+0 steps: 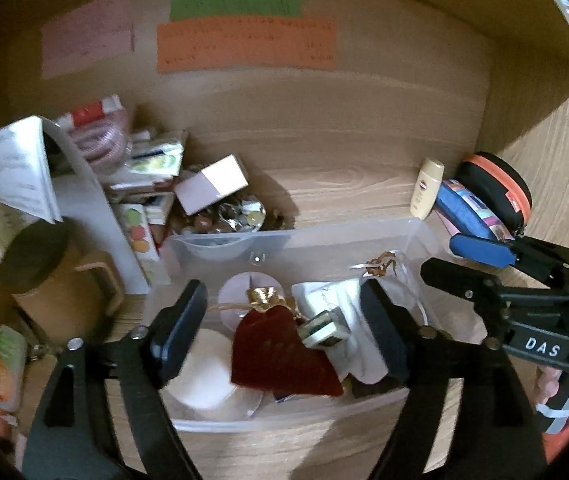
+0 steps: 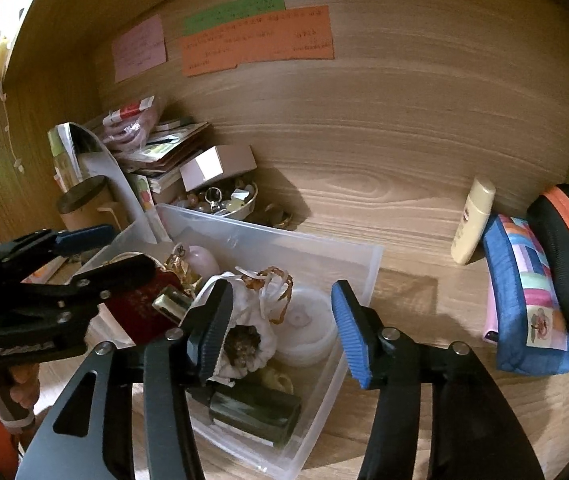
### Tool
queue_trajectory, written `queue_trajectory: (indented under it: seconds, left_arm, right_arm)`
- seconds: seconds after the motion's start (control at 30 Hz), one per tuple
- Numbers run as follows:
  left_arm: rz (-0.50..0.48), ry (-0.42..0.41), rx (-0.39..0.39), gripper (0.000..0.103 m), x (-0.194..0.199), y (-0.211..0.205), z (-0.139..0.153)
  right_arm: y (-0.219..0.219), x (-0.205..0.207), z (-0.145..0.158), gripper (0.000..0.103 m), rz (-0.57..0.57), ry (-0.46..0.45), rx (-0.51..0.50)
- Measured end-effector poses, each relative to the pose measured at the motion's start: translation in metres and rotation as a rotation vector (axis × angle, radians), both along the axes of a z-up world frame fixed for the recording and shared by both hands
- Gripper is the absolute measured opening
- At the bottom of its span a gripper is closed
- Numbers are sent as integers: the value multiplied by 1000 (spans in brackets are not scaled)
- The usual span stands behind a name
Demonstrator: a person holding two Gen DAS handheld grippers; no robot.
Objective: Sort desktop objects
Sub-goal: 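Open the left tool to drop the badge in the box while the right tool releases the seashell, then withdraw both open tools up and away from the clear box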
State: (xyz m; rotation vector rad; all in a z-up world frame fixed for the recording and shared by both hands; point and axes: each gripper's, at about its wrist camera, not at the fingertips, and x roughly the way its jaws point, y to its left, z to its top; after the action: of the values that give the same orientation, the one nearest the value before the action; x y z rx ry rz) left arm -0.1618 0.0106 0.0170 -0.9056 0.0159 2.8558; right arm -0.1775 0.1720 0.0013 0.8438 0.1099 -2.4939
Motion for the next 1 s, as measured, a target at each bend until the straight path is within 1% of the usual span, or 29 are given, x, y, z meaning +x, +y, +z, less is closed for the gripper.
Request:
queue_trajectory:
  seconds: [0.07,0.1,0.13,0.2,0.27,0.3,0.33,0.43,0.57,0.77,0.83,0.87,0.93,1.0]
  left_arm:
    - [19,24,-11,94,9,-3,6]
    - [22,34,-14,96,14,-4,9]
    - [20,43,-15,96,19,-5,12]
    - [18,62,-21,98,30,-6,17]
    - [21,78,-29,98,39,-6,21]
    - [22,86,-29,99,43,-6,24]
    - [23,95,-28,99,49,-6,26]
    - [27,116,-12,101,64,-7,32]
    - [18,118,2,101,81,-7,36]
    - [29,129,-8,102,104,-5,35]
    - [40,130,-16,102,111,-6,34]
    - [41,126,-22,102,113,-5,34]
    - [43,126,-32,102,120,-4,33]
    - [47,128,-43,102,126,-3,32]
  right_arm:
    - [0,6,4,52,-14,11,10]
    - [1,9,6,57,-21,16,14]
    - [2,14,9,63,-31,25,15]
    - [6,23,15,71,-50,41,10]
    - [10,35,22,75,-77,58,10]
    - [12,39,24,80,-86,65,14]
    - [13,46,28,83,-97,77,19]
    - [18,65,36,83,-111,106,26]
    - [21,89,45,83,-128,136,32]
    - [24,120,50,86,-140,167,36]
    - [25,128,50,92,-149,170,30]
    - [25,131,50,93,-150,172,28]
    - [25,137,50,100,-152,177,18]
    - [23,142,50,102,-149,180,15]
